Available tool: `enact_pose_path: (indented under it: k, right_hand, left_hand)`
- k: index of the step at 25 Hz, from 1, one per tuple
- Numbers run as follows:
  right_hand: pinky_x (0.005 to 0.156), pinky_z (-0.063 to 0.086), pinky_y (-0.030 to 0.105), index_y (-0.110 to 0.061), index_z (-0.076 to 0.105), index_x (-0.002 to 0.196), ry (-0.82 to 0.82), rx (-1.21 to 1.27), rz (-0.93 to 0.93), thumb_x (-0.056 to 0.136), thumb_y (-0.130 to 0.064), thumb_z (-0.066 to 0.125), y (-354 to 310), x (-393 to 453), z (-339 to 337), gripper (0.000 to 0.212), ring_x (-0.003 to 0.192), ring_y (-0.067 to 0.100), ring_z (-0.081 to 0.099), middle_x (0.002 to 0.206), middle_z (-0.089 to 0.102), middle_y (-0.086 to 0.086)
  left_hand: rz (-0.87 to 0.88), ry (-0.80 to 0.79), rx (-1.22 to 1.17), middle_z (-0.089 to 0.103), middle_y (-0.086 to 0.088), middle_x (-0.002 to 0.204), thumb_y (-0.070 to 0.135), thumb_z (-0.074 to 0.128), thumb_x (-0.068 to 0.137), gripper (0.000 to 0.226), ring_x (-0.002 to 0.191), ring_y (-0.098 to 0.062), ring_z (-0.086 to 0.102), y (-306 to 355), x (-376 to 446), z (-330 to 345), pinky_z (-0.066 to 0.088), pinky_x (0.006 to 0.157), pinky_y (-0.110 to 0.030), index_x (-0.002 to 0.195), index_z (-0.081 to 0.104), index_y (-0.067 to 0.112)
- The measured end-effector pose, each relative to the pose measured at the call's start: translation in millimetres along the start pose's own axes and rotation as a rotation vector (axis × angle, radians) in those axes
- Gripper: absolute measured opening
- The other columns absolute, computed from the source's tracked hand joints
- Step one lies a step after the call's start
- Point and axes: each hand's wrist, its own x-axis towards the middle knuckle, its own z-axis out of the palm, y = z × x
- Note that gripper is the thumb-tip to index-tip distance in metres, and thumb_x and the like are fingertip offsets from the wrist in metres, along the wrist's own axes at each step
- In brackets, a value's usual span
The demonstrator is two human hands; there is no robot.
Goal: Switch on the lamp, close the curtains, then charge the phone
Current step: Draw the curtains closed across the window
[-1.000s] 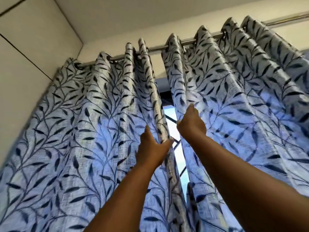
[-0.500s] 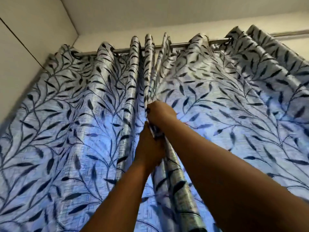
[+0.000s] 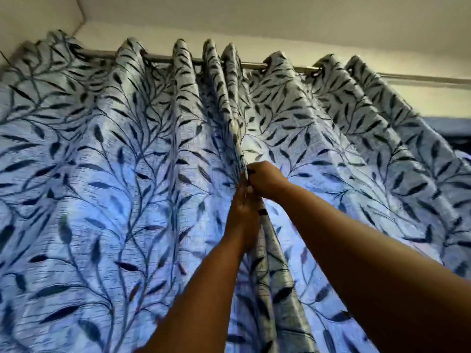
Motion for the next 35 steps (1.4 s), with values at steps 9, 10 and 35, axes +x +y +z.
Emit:
enact_pose_path:
  k: [9,10,35]
  right_hand:
    - [0.081,0.046,0.031,-0.021,0.068,0.106,0.142,-0.16,-0.105,0.091,-0.026,0.051,129,-53,-65,0.023,0.093,0.03,0.066,0.108,0.071,0.012]
    - [0.08,0.043,0.034,-0.024,0.067,0.103,0.338,-0.218,-0.119,0.088,-0.028,0.05,148,-59,-74,0.023,0.095,0.033,0.064,0.107,0.07,0.01]
    - [0.091,0.043,0.037,-0.01,0.062,0.109,-0.342,-0.083,0.356,0.083,-0.044,0.044,389,-262,-101,0.046,0.107,0.019,0.059,0.111,0.061,0.022]
  left_hand:
    - [0.035,0.221,1.273,-0.016,-0.012,0.159,0.058,0.057,0.079,0.113,0.145,-0.037,-0.002,-6,-45,98,0.015,0.112,-0.056,0.145,-0.027,0.022]
    - [0.076,0.223,1.33,-0.023,-0.01,0.157,0.057,0.055,0.081,0.11,0.145,-0.039,-0.01,-1,-48,111,0.007,0.112,-0.06,0.144,-0.029,0.024]
    - [0.55,-0.367,1.237,0.013,-0.01,0.16,0.05,0.04,0.091,0.067,0.147,-0.034,0.004,-93,-108,402,0.003,0.118,-0.049,0.149,0.025,0.02]
